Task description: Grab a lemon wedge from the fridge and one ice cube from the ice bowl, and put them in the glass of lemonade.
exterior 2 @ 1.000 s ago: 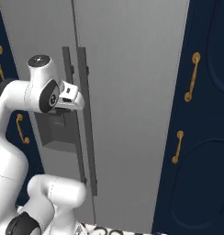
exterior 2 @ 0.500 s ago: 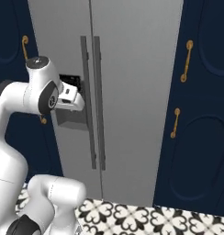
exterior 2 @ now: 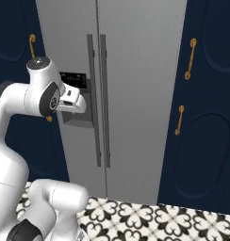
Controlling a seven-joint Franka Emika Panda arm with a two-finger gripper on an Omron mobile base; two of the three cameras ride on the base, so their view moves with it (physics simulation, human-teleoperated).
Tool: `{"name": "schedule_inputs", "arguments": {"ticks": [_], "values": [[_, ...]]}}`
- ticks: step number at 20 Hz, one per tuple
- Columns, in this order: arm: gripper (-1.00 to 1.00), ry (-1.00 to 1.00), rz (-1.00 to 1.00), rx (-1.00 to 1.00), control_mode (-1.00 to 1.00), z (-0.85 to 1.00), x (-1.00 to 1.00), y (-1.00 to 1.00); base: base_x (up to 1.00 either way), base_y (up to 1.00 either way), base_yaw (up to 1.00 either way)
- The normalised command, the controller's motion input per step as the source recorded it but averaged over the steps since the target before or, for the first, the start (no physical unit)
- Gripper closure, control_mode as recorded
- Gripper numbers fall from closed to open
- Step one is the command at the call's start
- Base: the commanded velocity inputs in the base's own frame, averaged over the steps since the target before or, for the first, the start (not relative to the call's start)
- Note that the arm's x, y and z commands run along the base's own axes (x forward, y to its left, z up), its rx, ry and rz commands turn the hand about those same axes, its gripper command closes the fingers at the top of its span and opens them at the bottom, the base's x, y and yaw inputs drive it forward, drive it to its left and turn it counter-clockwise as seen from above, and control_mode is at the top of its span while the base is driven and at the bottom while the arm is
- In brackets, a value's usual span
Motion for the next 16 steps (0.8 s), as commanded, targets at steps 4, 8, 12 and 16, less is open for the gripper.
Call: {"name": "schedule_inputs", "arguments": {"ticks": [4,8,12,16], "values": [[-1.0,0.0,0.0,0.0,1.0,0.0,0.0,0.0,-0.2,0.0,0.0],[-1.0,-0.02,0.0,0.0,-1.0,0.0,0.0,0.0,-0.03,0.0,0.0],[-1.0,-0.08,0.0,0.0,-1.0,0.01,-0.01,0.0,0.0,0.0,0.0],[-1.0,-0.01,-0.01,0.0,-1.0,-0.09,0.92,-0.24,0.0,0.0,0.0]]}}
